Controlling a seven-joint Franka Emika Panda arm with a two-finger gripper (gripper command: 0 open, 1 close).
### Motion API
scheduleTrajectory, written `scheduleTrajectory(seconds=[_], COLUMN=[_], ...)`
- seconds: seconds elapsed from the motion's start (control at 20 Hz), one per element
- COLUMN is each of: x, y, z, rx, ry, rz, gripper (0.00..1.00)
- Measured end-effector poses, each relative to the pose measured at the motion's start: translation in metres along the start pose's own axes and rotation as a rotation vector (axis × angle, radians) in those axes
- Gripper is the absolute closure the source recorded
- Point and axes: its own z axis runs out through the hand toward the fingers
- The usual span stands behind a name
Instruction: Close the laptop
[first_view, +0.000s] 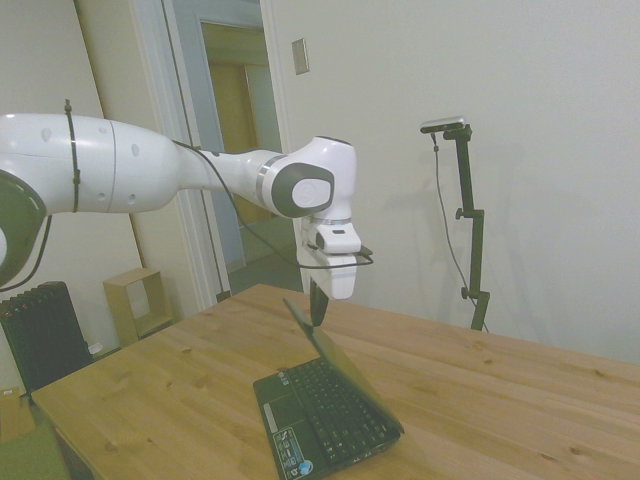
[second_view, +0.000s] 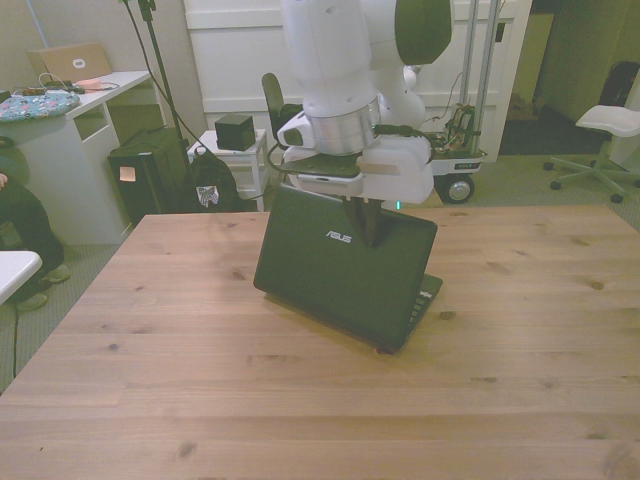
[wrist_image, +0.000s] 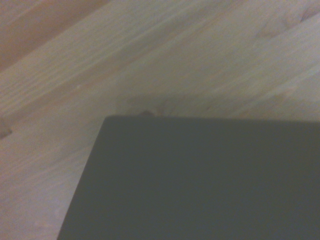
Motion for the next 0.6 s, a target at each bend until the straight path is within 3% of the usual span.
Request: scheduleTrajectory(seconds=[0.25,0.6], x=[-0.029,-0.018], y=[0.036,0.102], z=[0.034,0.105], rx=[-0.042,-0.095], ry=[-0.034,-0.035], rz=[0.014,0.067], gripper=[1.0,1.0])
